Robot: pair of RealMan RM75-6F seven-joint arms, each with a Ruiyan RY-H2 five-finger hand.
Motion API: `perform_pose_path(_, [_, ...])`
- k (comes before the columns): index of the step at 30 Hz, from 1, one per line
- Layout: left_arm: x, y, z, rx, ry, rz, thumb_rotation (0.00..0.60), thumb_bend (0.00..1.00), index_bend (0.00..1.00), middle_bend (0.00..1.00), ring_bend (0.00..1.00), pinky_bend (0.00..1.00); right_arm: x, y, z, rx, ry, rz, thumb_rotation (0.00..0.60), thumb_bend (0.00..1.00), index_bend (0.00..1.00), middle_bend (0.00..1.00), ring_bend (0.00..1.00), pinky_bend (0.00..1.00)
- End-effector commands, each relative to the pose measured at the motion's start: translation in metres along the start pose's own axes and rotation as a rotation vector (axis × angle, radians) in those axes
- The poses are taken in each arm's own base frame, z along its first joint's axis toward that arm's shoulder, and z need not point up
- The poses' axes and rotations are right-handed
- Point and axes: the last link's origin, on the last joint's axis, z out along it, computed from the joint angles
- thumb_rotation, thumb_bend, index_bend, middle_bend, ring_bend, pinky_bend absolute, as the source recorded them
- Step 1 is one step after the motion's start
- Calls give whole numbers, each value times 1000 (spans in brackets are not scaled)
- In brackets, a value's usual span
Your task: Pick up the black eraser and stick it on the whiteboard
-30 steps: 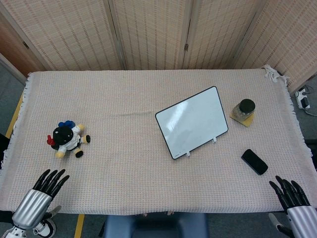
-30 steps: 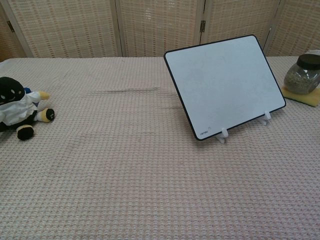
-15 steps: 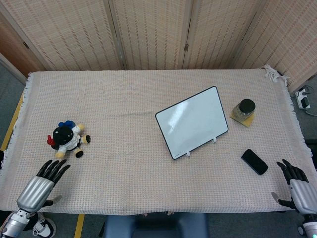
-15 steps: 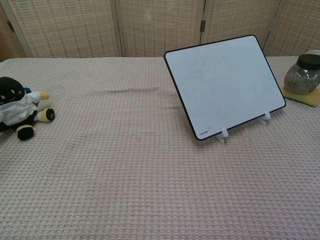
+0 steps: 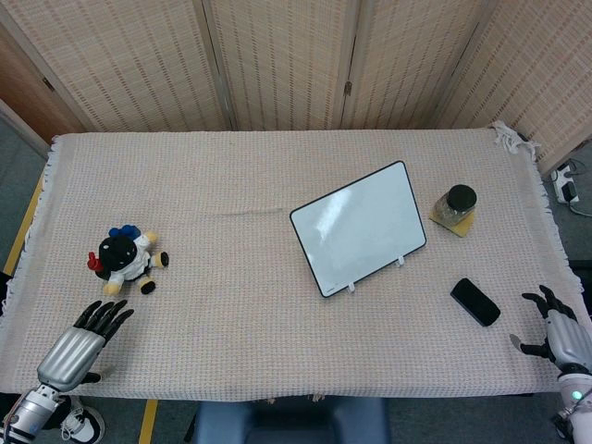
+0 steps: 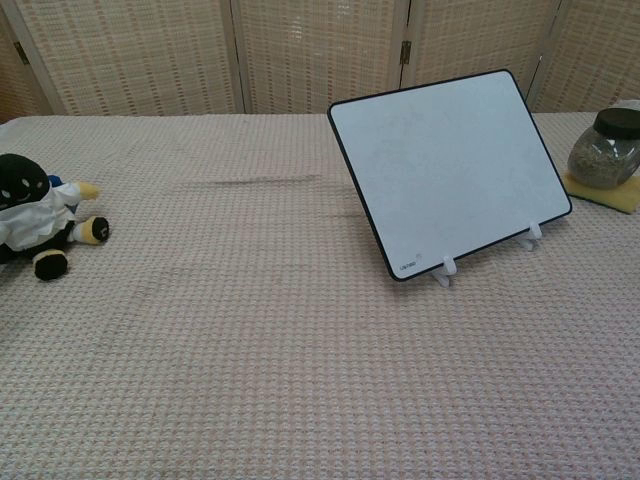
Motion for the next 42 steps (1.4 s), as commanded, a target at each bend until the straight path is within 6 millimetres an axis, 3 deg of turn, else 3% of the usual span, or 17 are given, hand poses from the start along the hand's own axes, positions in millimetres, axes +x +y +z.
perform_pose_path(1, [-1,-3,2,5,-6,-9,600,210,0,36,30,0,3,-15,16,-4,-17,-23,600,323,248,0,11,0])
perform_pose_path(8, [-1,-4,3,5,-11,-19,600,211,0,37,28,0,3,-29,32,-33,-39,-53,600,324,282,0,19,0])
perform_pose_path(16, [-1,-4,3,3,-12,-25,600,210,0,37,28,0,-2,-28,45,-107,-84,-58,600,324,282,0,24,0])
perform_pose_path(42, [2,-7,1,13,1,-38,600,210,0,36,25,0,-21,-54,65,-107,-181,30,600,324,281,0,11,0])
